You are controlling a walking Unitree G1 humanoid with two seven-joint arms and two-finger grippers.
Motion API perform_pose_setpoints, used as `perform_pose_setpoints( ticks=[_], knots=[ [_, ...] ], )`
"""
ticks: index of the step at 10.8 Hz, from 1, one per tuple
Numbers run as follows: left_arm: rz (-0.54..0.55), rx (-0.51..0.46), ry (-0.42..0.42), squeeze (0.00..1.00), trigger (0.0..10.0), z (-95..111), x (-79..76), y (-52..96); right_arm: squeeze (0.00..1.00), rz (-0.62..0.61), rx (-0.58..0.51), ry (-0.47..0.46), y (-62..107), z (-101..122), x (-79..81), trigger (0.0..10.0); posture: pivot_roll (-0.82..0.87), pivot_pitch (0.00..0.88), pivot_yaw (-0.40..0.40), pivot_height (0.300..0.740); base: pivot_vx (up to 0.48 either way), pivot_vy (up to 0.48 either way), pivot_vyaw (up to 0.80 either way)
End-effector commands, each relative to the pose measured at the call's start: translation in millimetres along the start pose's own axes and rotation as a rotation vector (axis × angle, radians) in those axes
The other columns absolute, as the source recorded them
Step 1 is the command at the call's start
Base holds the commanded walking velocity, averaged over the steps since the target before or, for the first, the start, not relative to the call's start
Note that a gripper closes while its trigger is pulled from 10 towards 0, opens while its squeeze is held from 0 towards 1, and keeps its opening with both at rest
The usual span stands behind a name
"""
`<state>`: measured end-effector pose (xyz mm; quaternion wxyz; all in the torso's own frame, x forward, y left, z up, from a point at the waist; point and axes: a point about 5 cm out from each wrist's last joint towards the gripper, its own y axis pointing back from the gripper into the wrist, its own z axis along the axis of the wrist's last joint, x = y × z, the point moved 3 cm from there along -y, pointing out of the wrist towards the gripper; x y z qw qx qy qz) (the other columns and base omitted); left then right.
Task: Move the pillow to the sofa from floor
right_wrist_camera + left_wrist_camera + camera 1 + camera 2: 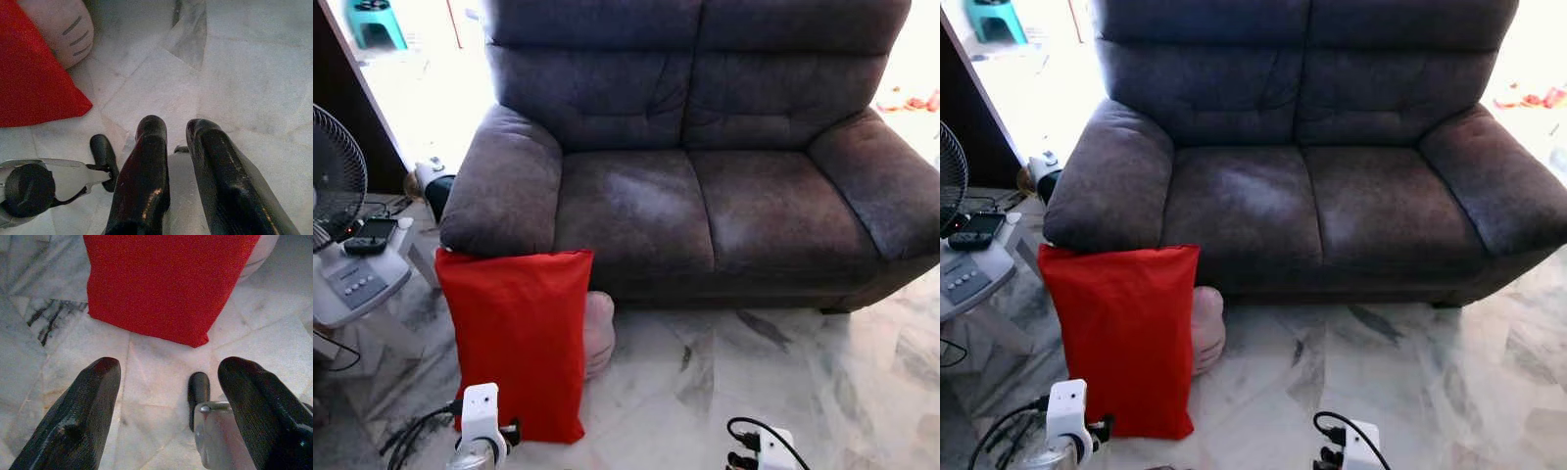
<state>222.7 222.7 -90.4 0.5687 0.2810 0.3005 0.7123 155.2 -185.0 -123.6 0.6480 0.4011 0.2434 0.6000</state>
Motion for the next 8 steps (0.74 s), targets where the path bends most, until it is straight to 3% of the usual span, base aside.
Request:
perform_pose_setpoints(
  ticks=[1, 8],
  knots=[
    [-0.002, 0.021, 0.009, 0.00, 10.0, -5.9, -0.7, 0.8, 0.00, -0.013, 0.001, 0.016, 1.6, -1.0, -5.6, 10.0, 0.03, 0.059, -0.030, 0.740, 0.000, 0.412, 0.00],
    [-0.001, 0.021, 0.007, 0.00, 10.0, -5.6, 0.2, 0.8, 0.00, -0.016, 0.001, 0.008, 1.5, -1.3, -5.3, 10.0, 0.03, 0.060, -0.028, 0.740, 0.000, 0.416, 0.00]
  ],
)
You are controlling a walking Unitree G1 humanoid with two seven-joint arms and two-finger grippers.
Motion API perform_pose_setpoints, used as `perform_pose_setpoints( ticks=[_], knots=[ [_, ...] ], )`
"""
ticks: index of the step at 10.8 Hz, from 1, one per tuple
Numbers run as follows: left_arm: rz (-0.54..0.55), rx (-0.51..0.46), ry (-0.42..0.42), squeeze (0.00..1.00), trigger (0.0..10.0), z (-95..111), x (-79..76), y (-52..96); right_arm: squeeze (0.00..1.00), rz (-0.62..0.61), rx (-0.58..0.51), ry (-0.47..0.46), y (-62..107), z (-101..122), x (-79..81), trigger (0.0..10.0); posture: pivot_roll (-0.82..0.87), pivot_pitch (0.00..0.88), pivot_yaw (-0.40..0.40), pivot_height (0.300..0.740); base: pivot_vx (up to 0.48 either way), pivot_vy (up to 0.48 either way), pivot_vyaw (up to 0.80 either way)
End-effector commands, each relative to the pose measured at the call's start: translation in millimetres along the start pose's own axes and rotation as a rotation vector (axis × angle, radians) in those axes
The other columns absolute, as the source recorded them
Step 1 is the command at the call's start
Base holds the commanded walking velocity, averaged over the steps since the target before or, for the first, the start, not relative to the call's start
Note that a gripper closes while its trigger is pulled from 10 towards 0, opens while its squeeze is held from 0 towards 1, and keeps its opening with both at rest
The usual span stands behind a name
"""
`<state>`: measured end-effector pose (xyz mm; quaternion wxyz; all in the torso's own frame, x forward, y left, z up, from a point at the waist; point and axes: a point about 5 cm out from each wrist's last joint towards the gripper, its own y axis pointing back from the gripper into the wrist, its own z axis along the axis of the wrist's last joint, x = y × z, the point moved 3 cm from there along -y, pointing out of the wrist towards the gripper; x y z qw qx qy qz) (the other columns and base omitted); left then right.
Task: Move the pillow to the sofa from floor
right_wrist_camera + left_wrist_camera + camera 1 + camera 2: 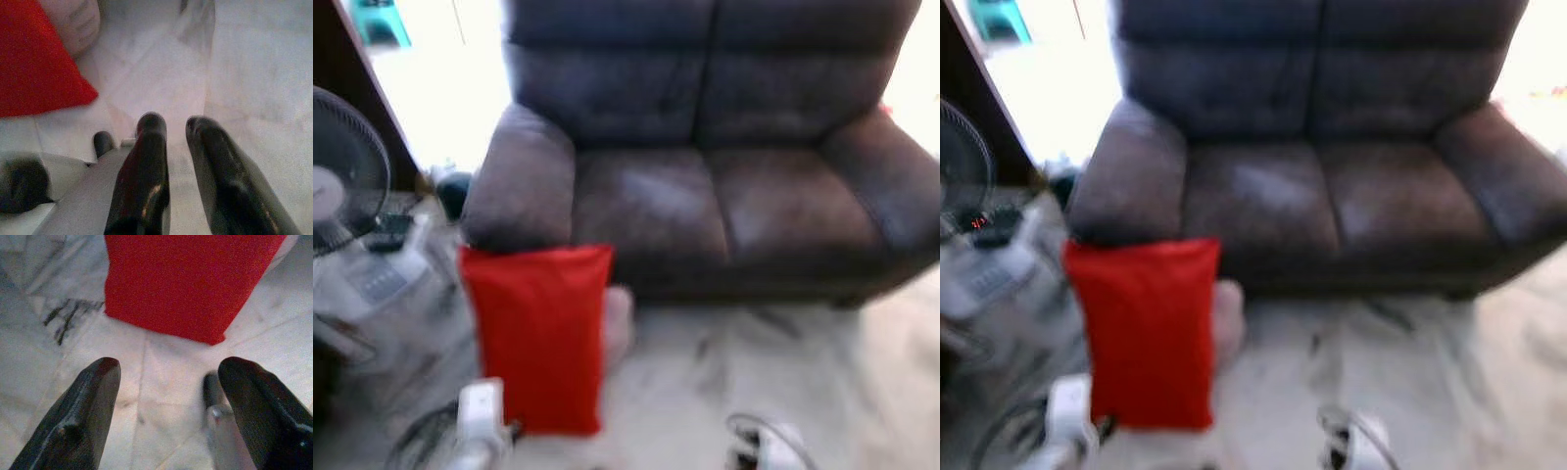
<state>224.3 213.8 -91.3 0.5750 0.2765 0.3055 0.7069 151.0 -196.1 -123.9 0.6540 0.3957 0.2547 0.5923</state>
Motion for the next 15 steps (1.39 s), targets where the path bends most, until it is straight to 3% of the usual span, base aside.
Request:
perform_pose_setpoints(
  ticks=[1, 3, 10, 15],
  knots=[
    [0.020, 0.019, 0.002, 0.00, 10.0, -5.0, 9.1, 1.1, 0.00, 0.015, -0.001, 0.008, -1.0, -0.1, 6.2, 10.0, 0.03, 0.060, -0.028, 0.740, 0.000, 0.416, 0.00],
    [0.019, 0.017, -0.003, 0.00, 10.0, -4.8, 9.3, 1.1, 0.00, 0.012, -0.002, -0.006, -1.0, -0.5, 6.4, 10.0, 0.03, 0.061, -0.028, 0.740, 0.000, 0.362, 0.00],
    [0.010, 0.005, -0.048, 0.00, 10.0, -1.8, 6.9, 0.7, 0.00, 0.010, -0.006, -0.007, -0.9, 0.0, 5.5, 10.0, 0.03, 0.060, -0.031, 0.740, 0.000, 0.000, 0.00],
    [0.008, 0.004, -0.058, 0.00, 10.0, -0.6, 5.2, 0.3, 0.00, 0.001, -0.014, -0.022, -0.8, 0.6, 4.7, 10.0, 0.03, 0.058, -0.032, 0.740, 0.269, 0.000, 0.32]
  ],
)
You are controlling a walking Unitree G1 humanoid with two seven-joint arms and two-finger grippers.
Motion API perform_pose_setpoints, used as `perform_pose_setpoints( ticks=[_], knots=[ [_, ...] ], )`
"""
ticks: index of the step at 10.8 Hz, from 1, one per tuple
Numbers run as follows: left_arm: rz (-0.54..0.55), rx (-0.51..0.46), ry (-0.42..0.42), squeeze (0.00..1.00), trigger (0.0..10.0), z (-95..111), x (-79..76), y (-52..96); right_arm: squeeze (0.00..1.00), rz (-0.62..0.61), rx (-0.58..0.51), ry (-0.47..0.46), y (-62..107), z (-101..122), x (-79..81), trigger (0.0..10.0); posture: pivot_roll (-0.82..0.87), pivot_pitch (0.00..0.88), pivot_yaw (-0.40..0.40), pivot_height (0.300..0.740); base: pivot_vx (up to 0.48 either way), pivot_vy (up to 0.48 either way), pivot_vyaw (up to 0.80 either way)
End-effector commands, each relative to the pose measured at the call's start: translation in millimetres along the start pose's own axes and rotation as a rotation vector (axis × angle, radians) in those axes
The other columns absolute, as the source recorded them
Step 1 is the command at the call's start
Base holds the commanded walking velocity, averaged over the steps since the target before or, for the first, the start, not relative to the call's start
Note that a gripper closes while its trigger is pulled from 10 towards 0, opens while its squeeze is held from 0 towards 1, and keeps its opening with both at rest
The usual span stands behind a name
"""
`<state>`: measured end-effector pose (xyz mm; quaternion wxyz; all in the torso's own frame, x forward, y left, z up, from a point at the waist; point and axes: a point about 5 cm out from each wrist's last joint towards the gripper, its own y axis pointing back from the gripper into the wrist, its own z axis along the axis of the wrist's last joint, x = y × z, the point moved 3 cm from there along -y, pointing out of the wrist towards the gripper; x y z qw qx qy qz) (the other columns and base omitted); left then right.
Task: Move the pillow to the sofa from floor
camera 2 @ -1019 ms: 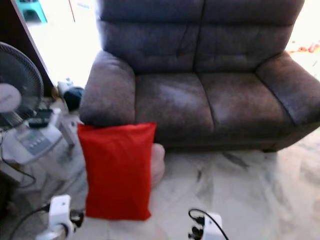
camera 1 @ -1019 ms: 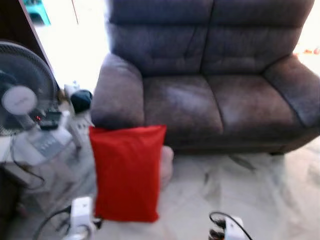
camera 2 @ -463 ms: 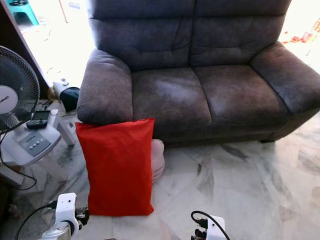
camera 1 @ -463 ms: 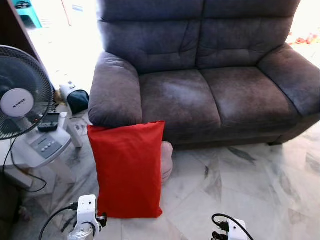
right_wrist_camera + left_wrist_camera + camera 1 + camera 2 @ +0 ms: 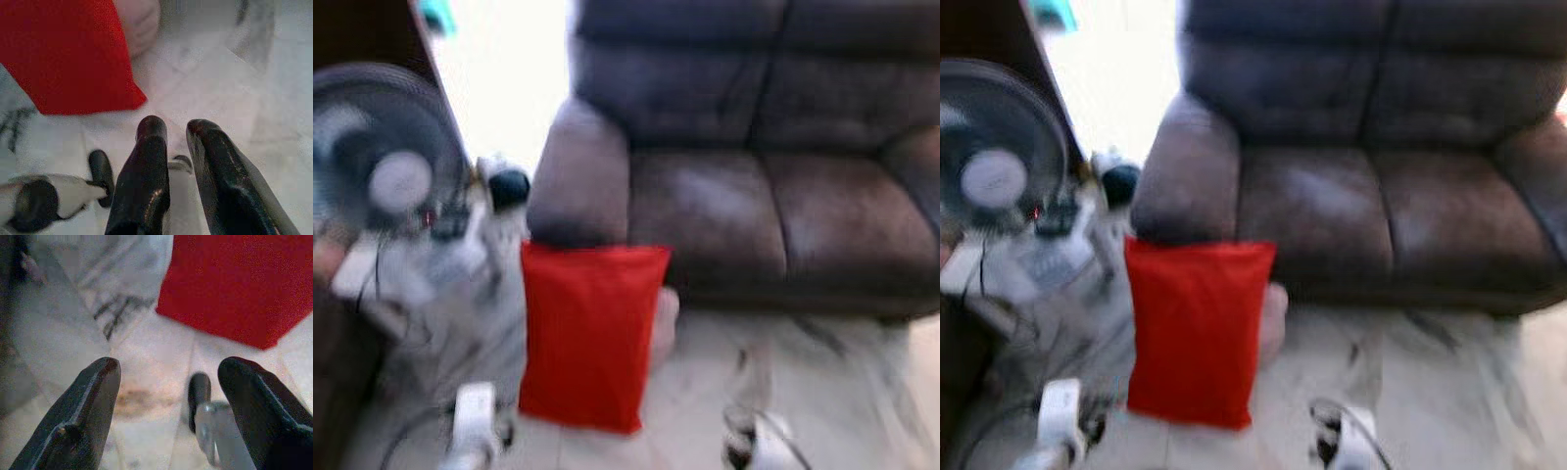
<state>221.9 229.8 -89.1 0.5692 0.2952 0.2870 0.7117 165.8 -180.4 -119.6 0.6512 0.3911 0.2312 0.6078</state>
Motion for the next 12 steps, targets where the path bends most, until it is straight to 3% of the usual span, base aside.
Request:
perform_pose_setpoints(
  ticks=[1, 5, 12],
  knots=[
    [-0.029, 0.007, -0.023, 0.00, 10.0, -1.6, -11.7, 0.0, 0.00, -0.041, 0.024, -0.012, 5.4, -10.0, -13.9, 10.0, 0.03, 0.054, -0.031, 0.740, 0.281, 0.000, 0.00],
    [-0.035, 0.005, -0.036, 0.00, 10.0, -1.4, -13.1, 0.0, 0.00, -0.039, 0.028, 0.004, 5.6, -10.7, -13.8, 10.0, 0.03, 0.038, -0.027, 0.740, 0.281, 0.000, 0.00],
    [-0.036, -0.032, -0.014, 0.00, 10.0, 3.9, -15.5, -0.1, 0.00, -0.044, 0.023, 0.047, 5.7, -8.0, -16.7, 10.0, 0.03, 0.051, -0.039, 0.740, 0.040, 0.000, 0.76]
  ],
)
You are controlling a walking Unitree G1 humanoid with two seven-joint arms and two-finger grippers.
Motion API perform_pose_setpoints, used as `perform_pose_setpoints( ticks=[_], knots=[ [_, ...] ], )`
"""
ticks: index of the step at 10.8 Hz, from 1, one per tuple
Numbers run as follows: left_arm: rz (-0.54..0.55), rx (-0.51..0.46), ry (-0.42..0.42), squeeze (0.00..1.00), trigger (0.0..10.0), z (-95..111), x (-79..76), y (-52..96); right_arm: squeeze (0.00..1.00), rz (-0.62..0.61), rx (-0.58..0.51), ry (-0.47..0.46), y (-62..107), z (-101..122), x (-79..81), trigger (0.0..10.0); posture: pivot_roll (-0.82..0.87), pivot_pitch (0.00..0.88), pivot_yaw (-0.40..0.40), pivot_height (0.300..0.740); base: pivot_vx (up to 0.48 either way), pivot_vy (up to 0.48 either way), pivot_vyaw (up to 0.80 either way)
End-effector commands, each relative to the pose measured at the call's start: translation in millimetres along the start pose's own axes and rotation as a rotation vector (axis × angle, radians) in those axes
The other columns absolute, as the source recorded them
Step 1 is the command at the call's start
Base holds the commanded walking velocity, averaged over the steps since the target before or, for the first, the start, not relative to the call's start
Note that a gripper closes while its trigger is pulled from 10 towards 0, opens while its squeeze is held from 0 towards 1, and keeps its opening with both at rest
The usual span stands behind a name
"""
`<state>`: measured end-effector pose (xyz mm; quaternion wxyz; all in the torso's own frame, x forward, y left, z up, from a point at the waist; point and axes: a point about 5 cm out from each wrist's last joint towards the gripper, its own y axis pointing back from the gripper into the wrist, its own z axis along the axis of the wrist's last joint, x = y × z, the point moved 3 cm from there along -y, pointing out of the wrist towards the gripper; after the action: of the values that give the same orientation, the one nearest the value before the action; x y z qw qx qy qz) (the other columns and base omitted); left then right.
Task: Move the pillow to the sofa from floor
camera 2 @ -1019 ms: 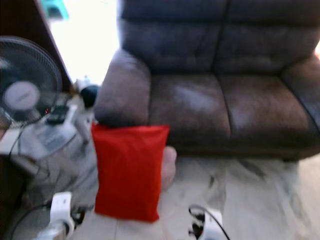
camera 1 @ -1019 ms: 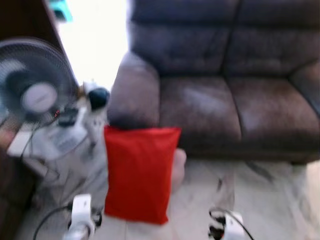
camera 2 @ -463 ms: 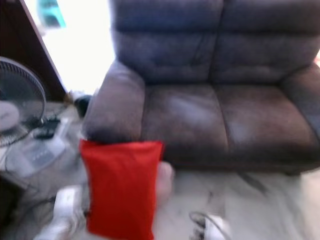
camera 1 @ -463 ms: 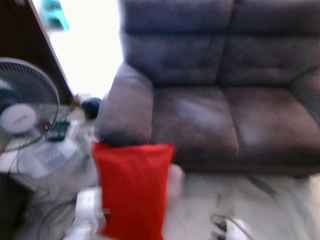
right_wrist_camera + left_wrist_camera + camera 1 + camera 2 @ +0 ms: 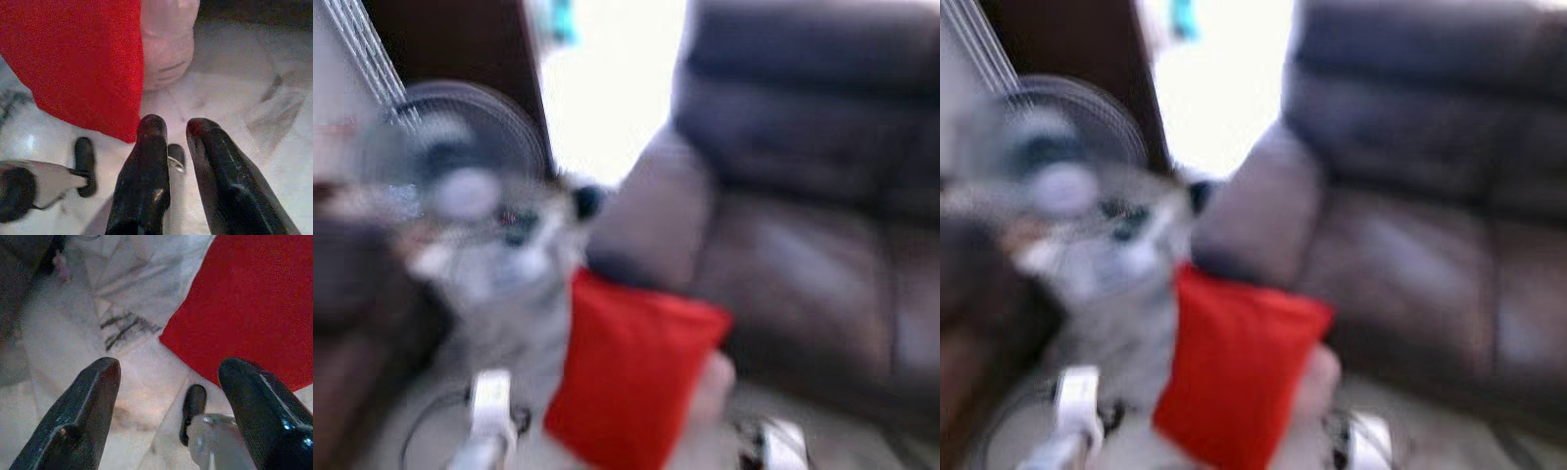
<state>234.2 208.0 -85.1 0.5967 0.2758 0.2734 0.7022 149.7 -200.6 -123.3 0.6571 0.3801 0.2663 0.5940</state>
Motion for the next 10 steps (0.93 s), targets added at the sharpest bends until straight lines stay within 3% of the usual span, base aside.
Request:
perform_pose_setpoints(
  ticks=[1, 5, 9, 10],
  knots=[
    [0.016, 0.019, -0.007, 0.00, 10.0, -6.0, 7.3, 1.4, 0.00, 0.012, -0.007, 0.001, -1.6, 2.5, 5.9, 10.0, 0.03, 0.054, -0.041, 0.740, 0.000, 0.000, 0.80],
    [0.015, 0.019, -0.011, 0.00, 10.0, -5.8, 6.0, 1.3, 0.00, 0.013, -0.004, 0.014, -1.7, 3.0, 5.3, 10.0, 0.04, 0.059, -0.045, 0.740, 0.000, 0.000, 0.80],
    [0.011, 0.029, -0.037, 0.00, 10.0, -6.8, 5.6, 1.2, 0.00, 0.007, -0.011, -0.021, -1.4, 2.6, 4.8, 10.0, 0.04, 0.060, -0.047, 0.740, 0.000, 0.000, 0.00],
    [0.011, 0.027, -0.048, 0.00, 10.0, -6.4, 5.5, 1.1, 0.00, 0.009, -0.011, 0.001, -1.5, 3.2, 4.7, 10.0, 0.04, 0.060, -0.047, 0.740, 0.000, -0.394, 0.00]
  ],
)
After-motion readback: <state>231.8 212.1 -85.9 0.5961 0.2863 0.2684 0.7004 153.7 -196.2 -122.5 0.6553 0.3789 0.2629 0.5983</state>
